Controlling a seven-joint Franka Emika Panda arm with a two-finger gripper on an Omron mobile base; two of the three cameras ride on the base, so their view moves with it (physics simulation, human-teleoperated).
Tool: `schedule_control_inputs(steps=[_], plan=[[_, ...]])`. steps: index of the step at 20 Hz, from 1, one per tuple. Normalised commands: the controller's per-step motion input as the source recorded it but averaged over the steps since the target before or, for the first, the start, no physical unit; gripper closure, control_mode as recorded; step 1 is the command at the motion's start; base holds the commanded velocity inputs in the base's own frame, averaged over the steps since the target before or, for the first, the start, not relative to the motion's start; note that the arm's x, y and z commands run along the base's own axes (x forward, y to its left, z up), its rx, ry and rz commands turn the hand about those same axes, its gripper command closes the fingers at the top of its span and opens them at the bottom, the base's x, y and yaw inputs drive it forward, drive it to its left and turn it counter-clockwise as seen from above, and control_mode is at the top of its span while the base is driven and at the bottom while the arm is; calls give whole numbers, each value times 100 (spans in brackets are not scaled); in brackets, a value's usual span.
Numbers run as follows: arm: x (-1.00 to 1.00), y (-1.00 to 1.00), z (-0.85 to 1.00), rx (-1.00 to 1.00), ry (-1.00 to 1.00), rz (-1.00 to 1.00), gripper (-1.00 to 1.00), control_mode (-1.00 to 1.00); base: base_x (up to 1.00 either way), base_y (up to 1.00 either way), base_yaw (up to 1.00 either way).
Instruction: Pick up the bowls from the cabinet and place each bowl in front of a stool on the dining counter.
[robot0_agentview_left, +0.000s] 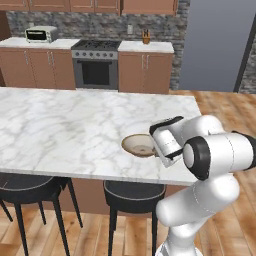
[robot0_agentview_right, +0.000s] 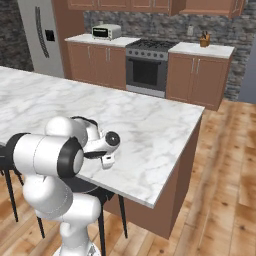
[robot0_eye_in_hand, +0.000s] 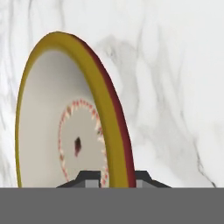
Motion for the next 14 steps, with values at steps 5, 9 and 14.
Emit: schedule_control_inputs(steps=[5, 9, 14], plan=[[0, 0, 0, 0, 0, 0, 100, -100, 0, 0, 0], [2, 0, 0, 0, 0, 0, 100, -100, 0, 0, 0], [3, 0, 0, 0, 1, 0, -100, -100, 0, 0, 0]])
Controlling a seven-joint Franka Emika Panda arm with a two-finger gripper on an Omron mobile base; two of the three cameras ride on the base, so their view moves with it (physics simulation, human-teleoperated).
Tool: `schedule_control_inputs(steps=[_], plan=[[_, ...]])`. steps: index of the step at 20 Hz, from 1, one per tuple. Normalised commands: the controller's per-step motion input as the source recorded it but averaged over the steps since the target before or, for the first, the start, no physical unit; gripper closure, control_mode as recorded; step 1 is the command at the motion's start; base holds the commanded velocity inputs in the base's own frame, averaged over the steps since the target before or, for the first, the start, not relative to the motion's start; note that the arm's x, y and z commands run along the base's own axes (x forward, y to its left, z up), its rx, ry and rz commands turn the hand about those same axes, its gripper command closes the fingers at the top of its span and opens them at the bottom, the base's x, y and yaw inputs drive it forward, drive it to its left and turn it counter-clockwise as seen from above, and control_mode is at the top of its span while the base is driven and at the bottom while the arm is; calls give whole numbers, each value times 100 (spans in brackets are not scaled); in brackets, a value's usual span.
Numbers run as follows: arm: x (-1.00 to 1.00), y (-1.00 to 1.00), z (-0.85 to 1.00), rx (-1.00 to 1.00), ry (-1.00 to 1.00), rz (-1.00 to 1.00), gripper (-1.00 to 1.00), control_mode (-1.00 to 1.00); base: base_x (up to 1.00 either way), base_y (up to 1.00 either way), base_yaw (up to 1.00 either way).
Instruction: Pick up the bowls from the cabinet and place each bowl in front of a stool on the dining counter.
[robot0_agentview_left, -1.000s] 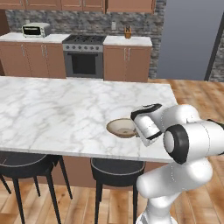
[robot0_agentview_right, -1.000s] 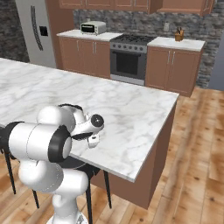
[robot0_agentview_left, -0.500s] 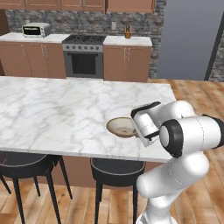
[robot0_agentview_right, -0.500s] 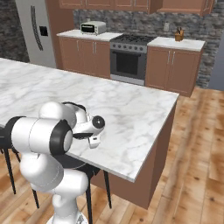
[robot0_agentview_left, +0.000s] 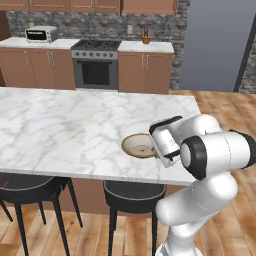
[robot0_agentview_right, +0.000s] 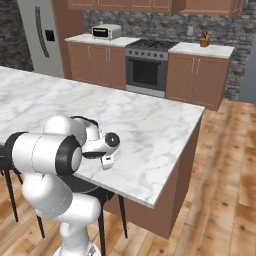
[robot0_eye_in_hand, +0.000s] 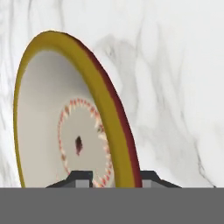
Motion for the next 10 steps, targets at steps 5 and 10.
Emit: schedule_control_inputs(steps=[5, 10], plan=[[0, 0, 0, 0, 0, 0, -100, -100, 0, 0, 0], [-7, 0, 22, -3, 0, 3, -100, -100, 0, 0, 0]])
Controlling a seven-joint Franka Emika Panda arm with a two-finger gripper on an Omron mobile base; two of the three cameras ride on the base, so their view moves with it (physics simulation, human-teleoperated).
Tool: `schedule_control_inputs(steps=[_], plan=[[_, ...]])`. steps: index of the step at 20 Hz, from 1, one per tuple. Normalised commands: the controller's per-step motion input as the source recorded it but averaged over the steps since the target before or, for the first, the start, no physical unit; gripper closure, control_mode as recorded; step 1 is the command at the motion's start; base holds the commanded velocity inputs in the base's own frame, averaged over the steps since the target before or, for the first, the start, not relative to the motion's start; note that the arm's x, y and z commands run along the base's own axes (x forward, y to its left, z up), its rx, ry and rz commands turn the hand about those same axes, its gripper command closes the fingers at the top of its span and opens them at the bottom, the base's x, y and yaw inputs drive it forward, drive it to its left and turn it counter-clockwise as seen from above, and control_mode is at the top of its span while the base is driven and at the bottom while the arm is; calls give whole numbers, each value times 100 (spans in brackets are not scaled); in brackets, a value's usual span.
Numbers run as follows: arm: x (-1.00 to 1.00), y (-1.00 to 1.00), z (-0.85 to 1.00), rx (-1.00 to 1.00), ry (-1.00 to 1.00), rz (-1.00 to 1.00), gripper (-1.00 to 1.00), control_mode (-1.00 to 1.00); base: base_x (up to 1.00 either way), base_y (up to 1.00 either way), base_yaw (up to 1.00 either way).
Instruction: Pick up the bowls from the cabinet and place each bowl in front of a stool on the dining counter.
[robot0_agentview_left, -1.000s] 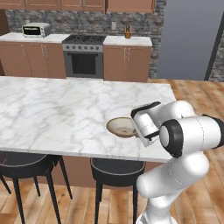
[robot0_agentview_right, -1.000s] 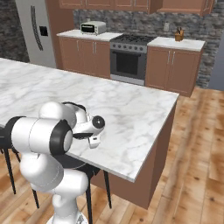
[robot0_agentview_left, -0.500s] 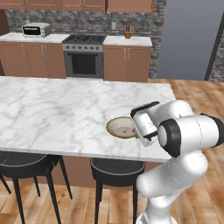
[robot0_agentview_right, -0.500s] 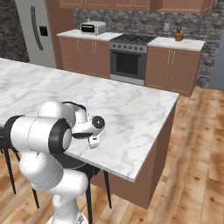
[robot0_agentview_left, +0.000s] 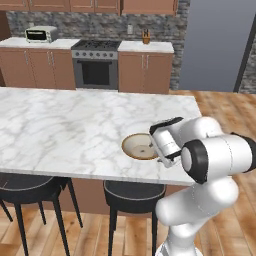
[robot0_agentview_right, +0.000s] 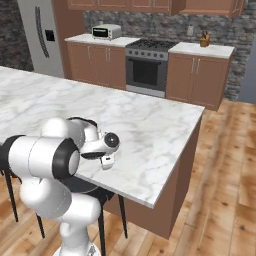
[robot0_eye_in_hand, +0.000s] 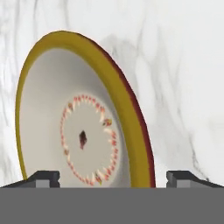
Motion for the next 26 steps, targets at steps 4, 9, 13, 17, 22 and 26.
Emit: schedule_control_inputs(steps=[4, 9, 13, 17, 22, 26], plan=[[0, -2, 98, -9, 0, 0, -100, -100, 0, 0, 0], [-1, 0, 97, -12, 8, -4, -100, -100, 0, 0, 0], [-4, -6, 100, -6, 20, -4, -100, -100, 0, 0, 0], [-54, -36, 100, 0, 26, -5, -100, -100, 0, 0, 0], [-48, -37, 74, 0, 26, -5, -100, -100, 0, 0, 0], [-58, -41, 34, -4, 17, -1, -100, -100, 0, 0, 0]])
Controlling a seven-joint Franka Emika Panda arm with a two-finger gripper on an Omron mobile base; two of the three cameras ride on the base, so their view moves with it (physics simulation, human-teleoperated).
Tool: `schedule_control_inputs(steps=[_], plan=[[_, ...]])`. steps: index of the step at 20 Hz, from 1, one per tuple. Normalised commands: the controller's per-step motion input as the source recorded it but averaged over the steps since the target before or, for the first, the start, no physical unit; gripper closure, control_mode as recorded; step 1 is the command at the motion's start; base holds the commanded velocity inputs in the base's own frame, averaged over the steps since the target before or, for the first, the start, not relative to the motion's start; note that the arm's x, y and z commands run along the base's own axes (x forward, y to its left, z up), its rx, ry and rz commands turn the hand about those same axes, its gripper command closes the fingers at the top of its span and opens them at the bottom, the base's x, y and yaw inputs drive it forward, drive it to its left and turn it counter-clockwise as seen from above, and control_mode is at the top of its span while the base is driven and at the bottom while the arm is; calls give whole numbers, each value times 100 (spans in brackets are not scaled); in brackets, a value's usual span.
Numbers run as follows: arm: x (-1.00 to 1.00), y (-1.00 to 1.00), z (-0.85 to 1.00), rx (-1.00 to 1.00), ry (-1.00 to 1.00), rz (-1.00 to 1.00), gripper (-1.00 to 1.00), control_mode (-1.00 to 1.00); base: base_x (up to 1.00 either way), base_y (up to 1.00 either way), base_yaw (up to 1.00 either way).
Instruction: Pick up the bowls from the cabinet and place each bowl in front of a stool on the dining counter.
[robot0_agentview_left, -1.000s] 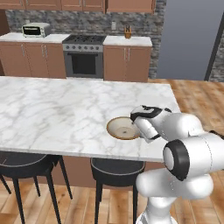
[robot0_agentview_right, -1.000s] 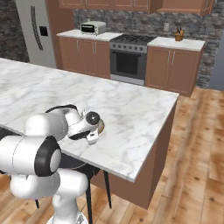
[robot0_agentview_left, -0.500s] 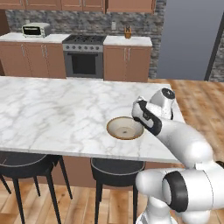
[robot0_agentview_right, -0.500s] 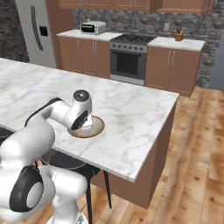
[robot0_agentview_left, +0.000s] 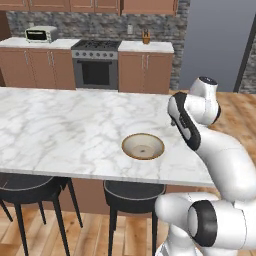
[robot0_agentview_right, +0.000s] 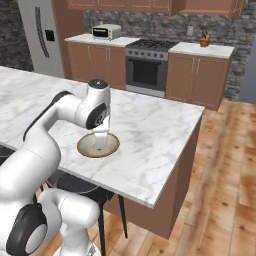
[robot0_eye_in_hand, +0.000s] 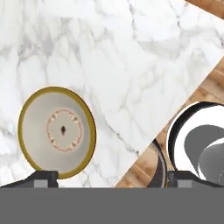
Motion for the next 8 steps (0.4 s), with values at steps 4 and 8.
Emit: schedule_control_inputs(steps=[4, 8], plan=[[-84, -38, 40, -2, 18, 0, -100, -100, 0, 0, 0], [-100, -43, 31, 0, 14, 0, -100, -100, 0, 0, 0]])
